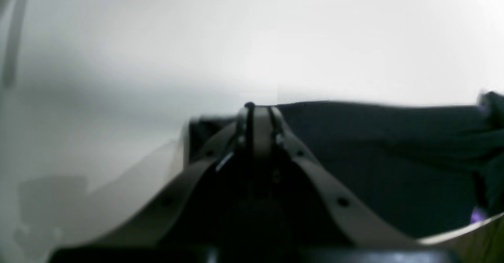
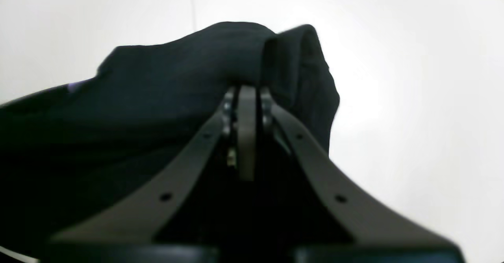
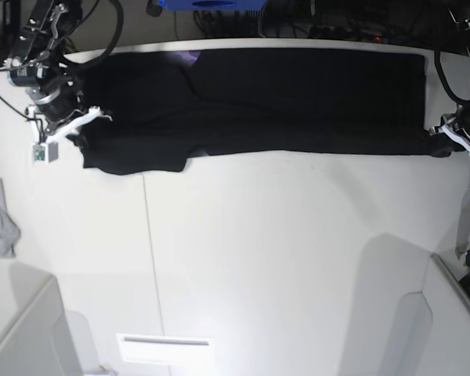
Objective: Fold the T-shirt properly
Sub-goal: 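Grasp the collar edge with both grippers and fold it over onto the hem, then lower the folded edge and open both grippers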
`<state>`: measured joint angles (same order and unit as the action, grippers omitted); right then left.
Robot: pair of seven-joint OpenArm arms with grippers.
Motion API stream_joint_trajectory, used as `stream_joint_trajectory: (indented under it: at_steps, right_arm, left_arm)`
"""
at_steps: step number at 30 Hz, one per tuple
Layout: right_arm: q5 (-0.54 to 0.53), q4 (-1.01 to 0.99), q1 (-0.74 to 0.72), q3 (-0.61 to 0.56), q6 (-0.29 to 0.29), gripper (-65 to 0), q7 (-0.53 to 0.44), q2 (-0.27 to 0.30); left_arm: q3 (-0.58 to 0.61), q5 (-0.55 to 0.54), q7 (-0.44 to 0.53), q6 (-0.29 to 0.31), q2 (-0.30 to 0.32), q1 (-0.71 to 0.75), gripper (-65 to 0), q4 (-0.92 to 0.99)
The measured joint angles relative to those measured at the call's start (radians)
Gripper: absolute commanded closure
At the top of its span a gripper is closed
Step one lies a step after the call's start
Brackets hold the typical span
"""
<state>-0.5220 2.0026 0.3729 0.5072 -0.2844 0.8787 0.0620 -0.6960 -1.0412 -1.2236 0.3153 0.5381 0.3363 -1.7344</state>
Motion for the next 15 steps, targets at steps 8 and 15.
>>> stream_joint_trajectory:
  at_steps: [8,15]
  right_arm:
    - [-0.154,0.002,0.088,0.05,0.0,0.0,-0.023,0.003]
    - [-0.233,0.006,0.187,0.049,0.004,0.0,-0.085,0.004]
  left_arm:
    - [0.0,0.004,0.003,0.0,0.005,0.008,0.0,0.002]
    - [0.0,0.001,0.003,0.0,0.011,0.045,0.0,0.001]
